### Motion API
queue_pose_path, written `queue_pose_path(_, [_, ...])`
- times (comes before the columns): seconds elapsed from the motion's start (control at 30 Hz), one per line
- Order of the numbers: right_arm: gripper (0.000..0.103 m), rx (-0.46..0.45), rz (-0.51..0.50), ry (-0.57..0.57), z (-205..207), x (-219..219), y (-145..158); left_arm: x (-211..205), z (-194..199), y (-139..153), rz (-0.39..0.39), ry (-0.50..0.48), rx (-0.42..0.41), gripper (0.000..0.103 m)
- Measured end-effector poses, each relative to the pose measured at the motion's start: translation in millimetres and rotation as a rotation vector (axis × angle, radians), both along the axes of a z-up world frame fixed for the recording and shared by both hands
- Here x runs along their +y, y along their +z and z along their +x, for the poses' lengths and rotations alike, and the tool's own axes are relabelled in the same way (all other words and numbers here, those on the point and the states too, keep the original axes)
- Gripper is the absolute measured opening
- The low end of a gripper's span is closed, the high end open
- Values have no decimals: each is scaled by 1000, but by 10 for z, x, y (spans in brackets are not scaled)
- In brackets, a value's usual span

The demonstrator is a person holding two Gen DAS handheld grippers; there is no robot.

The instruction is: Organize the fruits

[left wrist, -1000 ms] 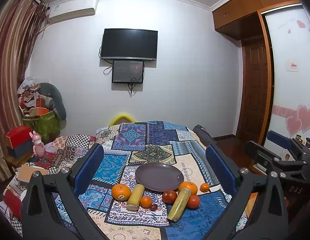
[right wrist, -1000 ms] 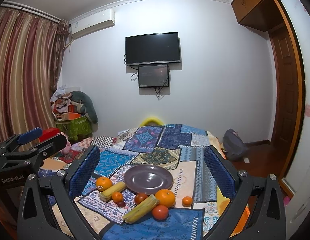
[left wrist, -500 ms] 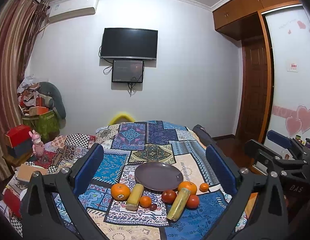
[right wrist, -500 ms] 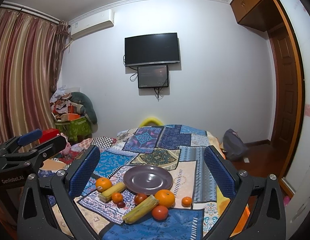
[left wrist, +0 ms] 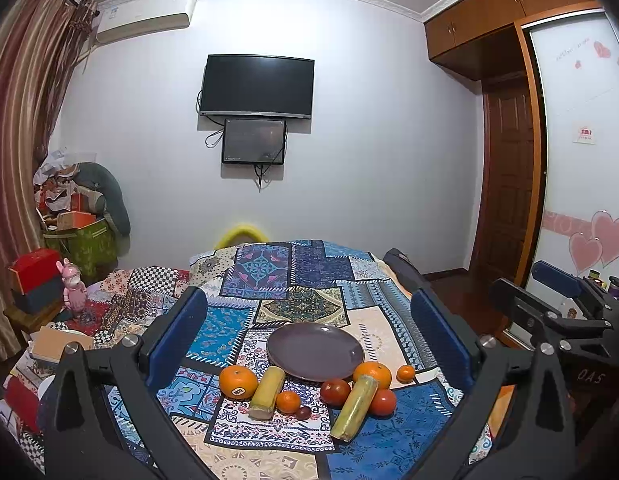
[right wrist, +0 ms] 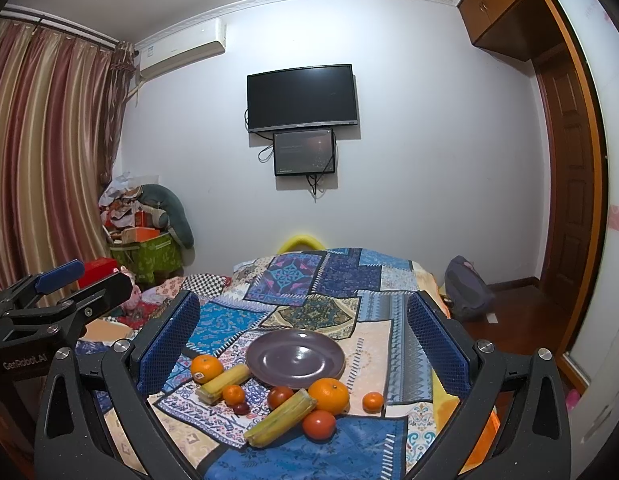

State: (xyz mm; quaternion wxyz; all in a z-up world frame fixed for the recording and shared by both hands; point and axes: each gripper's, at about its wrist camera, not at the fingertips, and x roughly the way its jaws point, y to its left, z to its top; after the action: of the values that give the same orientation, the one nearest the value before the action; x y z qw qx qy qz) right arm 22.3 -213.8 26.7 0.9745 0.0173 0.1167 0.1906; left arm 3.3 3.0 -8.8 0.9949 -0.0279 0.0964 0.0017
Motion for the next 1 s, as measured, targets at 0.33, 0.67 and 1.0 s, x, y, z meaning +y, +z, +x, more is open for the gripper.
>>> queue_pose_path(0.33, [103, 0, 3, 0, -6, 4, -6, 14, 10, 24, -3, -3, 5, 103])
queue_pose_path(0.67, [103, 11, 5, 12, 26, 21, -45, 39, 16, 24, -19, -2, 14, 103])
queue_pose_path(1.0, [86, 79, -13, 55, 174, 56, -205, 107, 164, -42, -14, 11, 59, 85])
